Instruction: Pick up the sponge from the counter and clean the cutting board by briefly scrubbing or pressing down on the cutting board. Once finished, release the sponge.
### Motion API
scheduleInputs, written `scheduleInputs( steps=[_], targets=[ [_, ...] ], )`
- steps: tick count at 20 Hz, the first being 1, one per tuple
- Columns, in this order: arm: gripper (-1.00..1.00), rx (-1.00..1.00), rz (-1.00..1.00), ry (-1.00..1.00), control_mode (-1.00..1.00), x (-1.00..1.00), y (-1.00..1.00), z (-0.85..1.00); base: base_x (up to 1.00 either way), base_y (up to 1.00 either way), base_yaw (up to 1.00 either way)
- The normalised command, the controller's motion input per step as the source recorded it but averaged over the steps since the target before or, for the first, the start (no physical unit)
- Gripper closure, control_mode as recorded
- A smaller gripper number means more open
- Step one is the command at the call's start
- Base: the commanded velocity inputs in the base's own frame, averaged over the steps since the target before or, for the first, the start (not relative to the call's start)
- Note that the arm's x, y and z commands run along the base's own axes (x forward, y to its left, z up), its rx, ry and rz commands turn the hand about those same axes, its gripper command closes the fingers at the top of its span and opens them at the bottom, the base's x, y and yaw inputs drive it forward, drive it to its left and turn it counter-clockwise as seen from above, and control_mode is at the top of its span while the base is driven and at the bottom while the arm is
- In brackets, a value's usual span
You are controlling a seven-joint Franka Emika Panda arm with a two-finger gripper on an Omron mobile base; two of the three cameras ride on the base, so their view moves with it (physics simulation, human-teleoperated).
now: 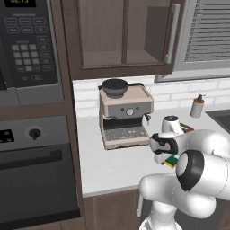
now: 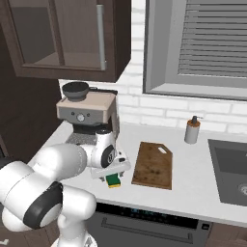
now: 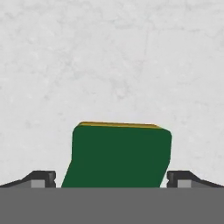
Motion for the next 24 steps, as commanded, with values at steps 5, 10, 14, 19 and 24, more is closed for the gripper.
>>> scheduleInputs(
  steps=[5, 10, 14, 19, 24],
  targets=[
    [1.00, 0.00, 0.00, 0.00, -1.00, -0.03, 0.00, -0.28, 0.00, 0.00, 0.00],
    [1.00, 0.00, 0.00, -0.13, -1.00, -0.52, 0.05, -0.68, 0.00, 0.00, 0.00],
    [1.00, 0.00, -0.01, -0.13, -1.00, -0.28, -0.01, -0.24, 0.00, 0.00, 0.00],
    [1.00, 0.07, 0.03, 0.00, -1.00, 0.27, -0.52, 0.51, 0.00, 0.00, 0.00],
    [1.00, 0.07, 0.09, 0.06, -1.00, 0.67, -0.61, 0.98, 0.00, 0.00, 0.00]
  ],
)
